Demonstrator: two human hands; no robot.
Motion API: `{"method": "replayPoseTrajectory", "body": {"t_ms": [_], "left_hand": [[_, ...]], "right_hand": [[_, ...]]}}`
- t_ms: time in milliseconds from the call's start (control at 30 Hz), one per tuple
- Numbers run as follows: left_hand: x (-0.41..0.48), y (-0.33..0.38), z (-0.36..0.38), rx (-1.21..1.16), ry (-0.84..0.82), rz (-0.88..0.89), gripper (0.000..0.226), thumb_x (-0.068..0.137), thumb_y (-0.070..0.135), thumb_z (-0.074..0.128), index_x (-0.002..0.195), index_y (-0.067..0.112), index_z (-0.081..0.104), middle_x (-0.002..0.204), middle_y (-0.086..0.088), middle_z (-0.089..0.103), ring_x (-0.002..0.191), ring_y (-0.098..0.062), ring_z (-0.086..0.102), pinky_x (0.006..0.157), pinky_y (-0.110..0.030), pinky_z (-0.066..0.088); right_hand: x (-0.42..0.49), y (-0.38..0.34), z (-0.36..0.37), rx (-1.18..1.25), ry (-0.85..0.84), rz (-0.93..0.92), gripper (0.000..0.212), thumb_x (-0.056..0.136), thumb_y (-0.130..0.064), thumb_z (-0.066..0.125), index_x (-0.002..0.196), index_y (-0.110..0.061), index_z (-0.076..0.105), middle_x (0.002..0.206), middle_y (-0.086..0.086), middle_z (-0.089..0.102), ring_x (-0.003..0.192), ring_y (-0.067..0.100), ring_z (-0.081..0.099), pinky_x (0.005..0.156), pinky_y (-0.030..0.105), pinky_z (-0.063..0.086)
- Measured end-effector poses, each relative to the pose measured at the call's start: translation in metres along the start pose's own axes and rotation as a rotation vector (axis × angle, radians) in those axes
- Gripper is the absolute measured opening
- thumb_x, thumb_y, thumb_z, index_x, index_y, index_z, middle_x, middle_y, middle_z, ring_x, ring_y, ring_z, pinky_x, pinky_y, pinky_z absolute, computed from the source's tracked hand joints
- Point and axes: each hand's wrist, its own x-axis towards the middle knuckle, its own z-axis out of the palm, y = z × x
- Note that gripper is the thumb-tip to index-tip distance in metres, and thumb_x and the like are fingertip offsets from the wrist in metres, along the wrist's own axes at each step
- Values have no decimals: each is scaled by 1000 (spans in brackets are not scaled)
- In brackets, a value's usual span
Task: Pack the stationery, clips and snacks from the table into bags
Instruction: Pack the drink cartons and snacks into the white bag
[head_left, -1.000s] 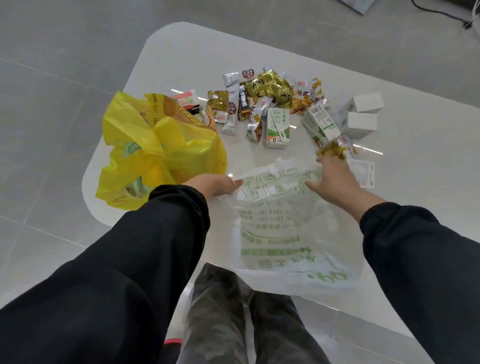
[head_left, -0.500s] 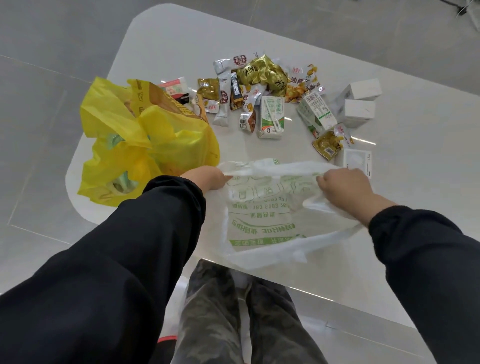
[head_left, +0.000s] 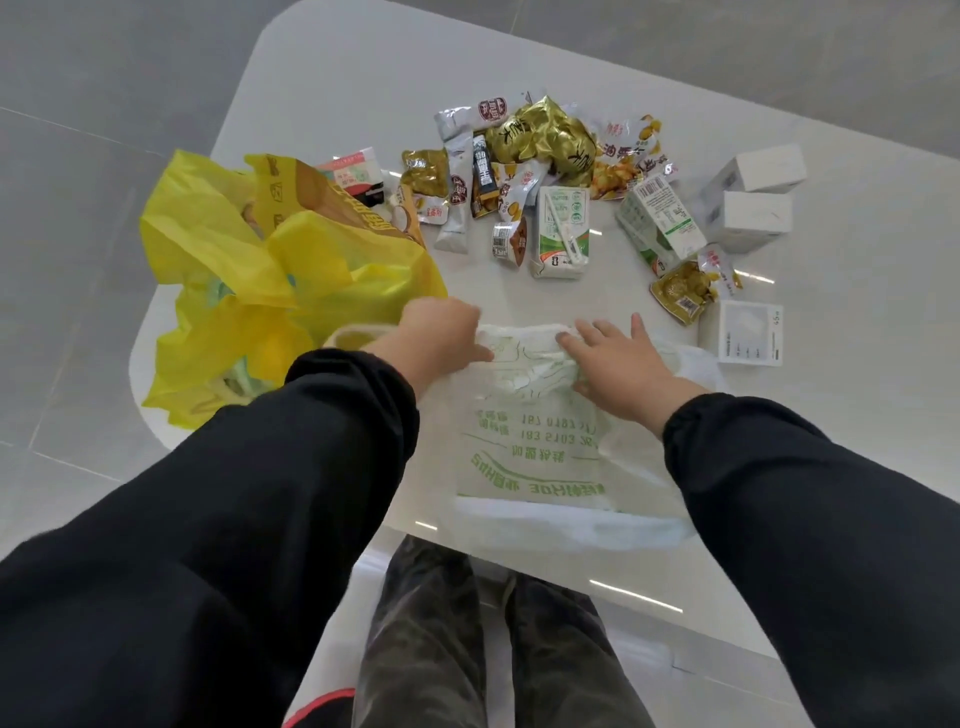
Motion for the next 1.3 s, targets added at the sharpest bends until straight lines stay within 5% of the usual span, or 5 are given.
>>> {"method": "replayPoseTrajectory", "body": {"t_ms": [367,633,767,1133,1300], "left_hand": [[-10,23,63,-5,80,61,110,80,34,69,147,34,-17,158,-11,-3,142,-38,11,105,-65,27],[16,11,58,-628,-31,-35,40,83,-3,44,114,11,64,112,-10,64,102,-27,58,75,-28,45],[19,16,50,-676,-21,-48,39,85,-1,39,112,3,67,107,-14,67,99,-30,60,76,-30,49],[12,45,62,11,573,448,45,74,2,53,117,12,58,114,-10,60,110,-31,51,96,-42,38],[-6,60,87,250,123,378,55,93,47,38,135,12,48,144,-10,44,137,-29,28,115,-51,9]], "right_hand": [[41,16,-8,652,43,169,26,84,9,41,81,-6,61,86,12,59,82,28,52,69,27,35],[24,24,-10,313,32,235,31,87,-4,47,116,-7,55,111,9,61,94,27,53,81,36,42],[-10,3,15,138,592,-257,35,82,-18,60,116,-8,58,118,12,58,112,33,53,109,43,27],[-6,14,56,-79,13,41,80,91,-65,31,152,-23,2,158,5,-18,146,26,-15,112,58,-7],[-7,3,61,-170,84,-31,76,94,-60,27,152,-19,0,157,6,-22,145,27,-17,112,57,-9]]}}
